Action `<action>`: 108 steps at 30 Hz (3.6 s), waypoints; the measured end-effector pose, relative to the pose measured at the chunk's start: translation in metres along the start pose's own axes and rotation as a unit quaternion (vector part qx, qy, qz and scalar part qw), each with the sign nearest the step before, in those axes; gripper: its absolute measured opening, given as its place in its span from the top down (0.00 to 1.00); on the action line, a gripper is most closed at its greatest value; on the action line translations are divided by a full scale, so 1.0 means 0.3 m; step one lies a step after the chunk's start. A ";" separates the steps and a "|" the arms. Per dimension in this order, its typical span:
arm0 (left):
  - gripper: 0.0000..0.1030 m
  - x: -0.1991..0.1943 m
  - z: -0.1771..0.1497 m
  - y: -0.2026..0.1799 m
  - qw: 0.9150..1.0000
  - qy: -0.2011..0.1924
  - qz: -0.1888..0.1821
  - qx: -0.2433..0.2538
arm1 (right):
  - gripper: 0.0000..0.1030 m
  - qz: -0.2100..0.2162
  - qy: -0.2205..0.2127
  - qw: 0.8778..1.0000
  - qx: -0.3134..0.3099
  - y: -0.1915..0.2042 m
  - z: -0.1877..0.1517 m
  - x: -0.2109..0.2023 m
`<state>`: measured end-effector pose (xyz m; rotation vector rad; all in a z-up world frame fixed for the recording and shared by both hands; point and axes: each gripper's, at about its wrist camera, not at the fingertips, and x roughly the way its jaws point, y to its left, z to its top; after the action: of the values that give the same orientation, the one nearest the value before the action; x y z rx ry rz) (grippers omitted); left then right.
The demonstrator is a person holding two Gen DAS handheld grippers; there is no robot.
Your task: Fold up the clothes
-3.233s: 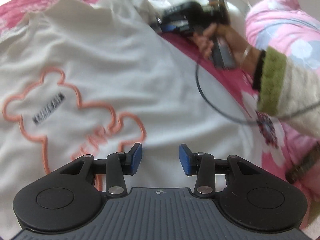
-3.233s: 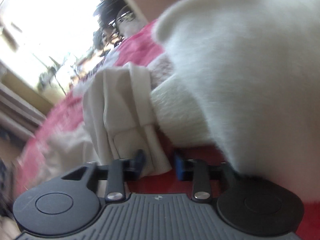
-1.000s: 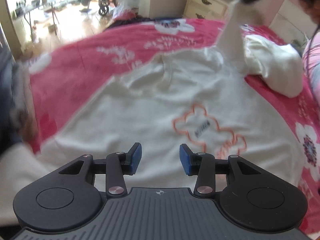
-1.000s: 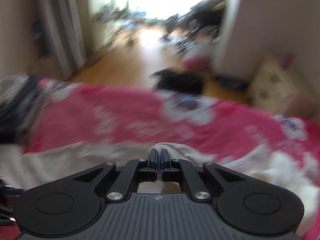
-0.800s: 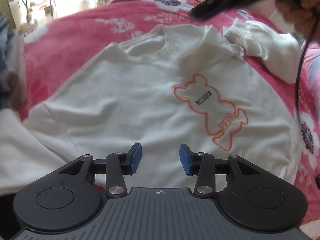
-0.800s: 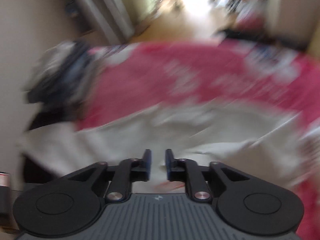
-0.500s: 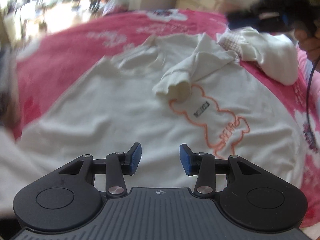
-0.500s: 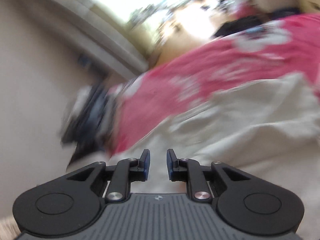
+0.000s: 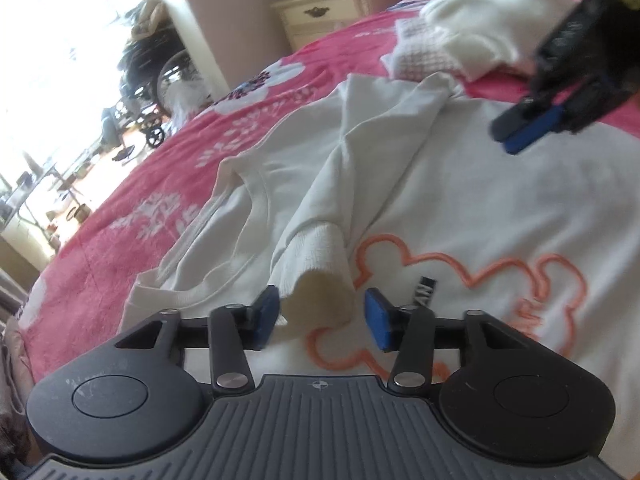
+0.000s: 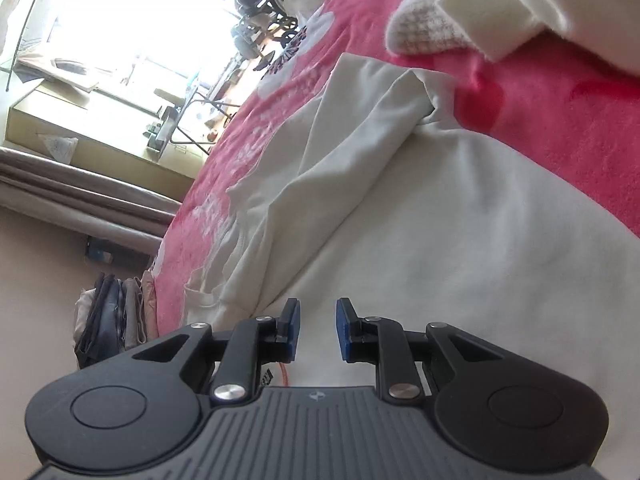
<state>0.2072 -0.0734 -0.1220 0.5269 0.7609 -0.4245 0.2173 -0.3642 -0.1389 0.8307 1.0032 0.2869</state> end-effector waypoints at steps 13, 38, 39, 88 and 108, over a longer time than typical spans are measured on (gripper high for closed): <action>1.00 -0.152 -0.066 0.000 0.991 -0.105 -0.052 0.066 | 0.78 0.021 0.008 1.000 0.010 -0.003 -0.030 0.026; 0.71 0.009 -0.092 0.334 0.929 0.058 -0.202 -0.305 | 0.61 0.058 0.071 0.988 0.124 -0.082 -0.165 0.142; 0.71 0.030 -0.085 0.333 0.925 0.061 -0.210 -0.312 | 0.61 0.060 0.072 0.988 0.127 -0.079 -0.168 0.152; 0.86 0.048 -0.190 0.510 0.903 0.109 -0.146 -0.390 | 0.73 0.105 0.124 0.987 0.005 0.121 -0.278 0.200; 0.76 -0.018 -0.159 0.187 0.966 0.057 -0.133 -0.214 | 0.74 -0.229 -0.130 0.901 -0.345 -0.126 0.137 0.064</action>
<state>0.2084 0.0000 -0.1306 0.0423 1.0084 -0.4640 0.2561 -0.3984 -0.1675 -0.0265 0.7359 0.1031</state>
